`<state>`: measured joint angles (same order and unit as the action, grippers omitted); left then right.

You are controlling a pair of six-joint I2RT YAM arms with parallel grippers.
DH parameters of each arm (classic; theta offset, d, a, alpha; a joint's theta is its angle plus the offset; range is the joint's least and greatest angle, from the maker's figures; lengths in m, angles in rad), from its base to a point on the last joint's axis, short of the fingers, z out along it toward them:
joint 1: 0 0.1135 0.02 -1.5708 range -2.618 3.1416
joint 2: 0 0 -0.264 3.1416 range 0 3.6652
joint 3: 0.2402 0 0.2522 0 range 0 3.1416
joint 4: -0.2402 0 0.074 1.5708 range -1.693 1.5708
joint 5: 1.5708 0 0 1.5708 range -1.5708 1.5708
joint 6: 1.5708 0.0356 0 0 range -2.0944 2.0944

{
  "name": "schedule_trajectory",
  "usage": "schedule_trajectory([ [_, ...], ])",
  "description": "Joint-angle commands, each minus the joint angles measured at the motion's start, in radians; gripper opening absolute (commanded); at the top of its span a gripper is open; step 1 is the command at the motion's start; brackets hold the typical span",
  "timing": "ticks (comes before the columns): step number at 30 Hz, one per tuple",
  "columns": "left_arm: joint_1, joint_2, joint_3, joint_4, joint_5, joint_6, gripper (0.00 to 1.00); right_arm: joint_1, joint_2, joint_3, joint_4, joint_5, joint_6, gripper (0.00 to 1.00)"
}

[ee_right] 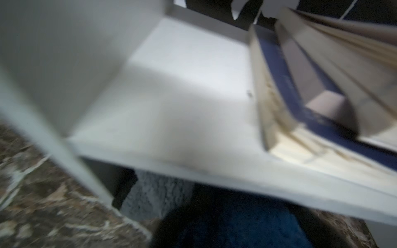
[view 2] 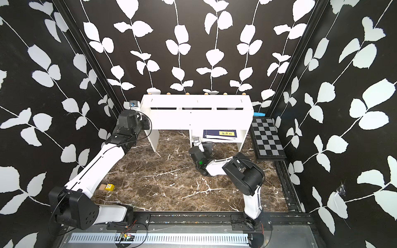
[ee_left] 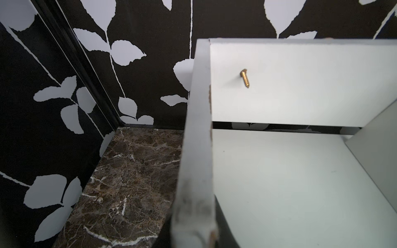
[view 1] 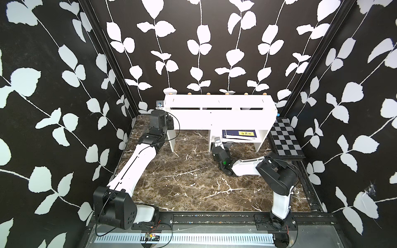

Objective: Wipe the bookshelf clean with a cloth
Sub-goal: Wipe the dust from the shelf.

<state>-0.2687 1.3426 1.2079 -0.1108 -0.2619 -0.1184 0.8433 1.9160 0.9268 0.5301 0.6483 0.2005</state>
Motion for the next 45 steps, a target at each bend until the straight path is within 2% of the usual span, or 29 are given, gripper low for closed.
schedule_trajectory([
  [1,-0.017,-0.012,-0.017,0.048,0.001,0.013,0.15,0.005,0.012,0.023,0.038,-0.006,-0.018,0.0],
  [6,-0.017,-0.007,-0.019,0.035,-0.076,0.008,0.14,-0.02,0.004,-0.013,0.065,0.054,-0.006,0.0],
  [13,-0.014,0.01,-0.003,0.0,-0.191,-0.005,0.09,-0.148,-0.1,-0.134,0.035,0.172,0.025,0.0],
  [18,-0.006,0.031,0.029,-0.048,-0.263,-0.023,0.0,-0.227,-0.186,-0.215,0.033,0.204,0.034,0.0],
  [22,0.004,0.036,0.04,-0.06,-0.291,-0.024,0.0,-0.257,-0.205,-0.241,0.04,0.247,0.009,0.0],
  [24,0.009,0.036,0.043,-0.065,-0.309,-0.025,0.0,-0.272,-0.21,-0.253,0.035,0.222,0.036,0.0],
  [28,0.019,0.039,0.054,-0.079,-0.34,-0.026,0.0,-0.274,-0.216,-0.25,-0.018,0.221,0.075,0.0],
  [33,0.029,0.048,0.058,-0.074,-0.378,-0.021,0.0,-0.255,-0.235,-0.263,-0.041,0.082,0.086,0.0],
  [40,0.031,0.057,0.052,-0.064,-0.371,-0.037,0.0,-0.13,-0.152,-0.139,-0.026,0.076,-0.092,0.0],
  [41,0.031,0.053,0.048,-0.062,-0.369,-0.039,0.01,-0.113,-0.137,-0.11,-0.027,0.072,-0.114,0.0],
  [45,0.031,0.026,0.011,-0.029,-0.36,-0.035,0.2,-0.084,-0.092,-0.018,-0.05,0.02,-0.123,0.0],
])
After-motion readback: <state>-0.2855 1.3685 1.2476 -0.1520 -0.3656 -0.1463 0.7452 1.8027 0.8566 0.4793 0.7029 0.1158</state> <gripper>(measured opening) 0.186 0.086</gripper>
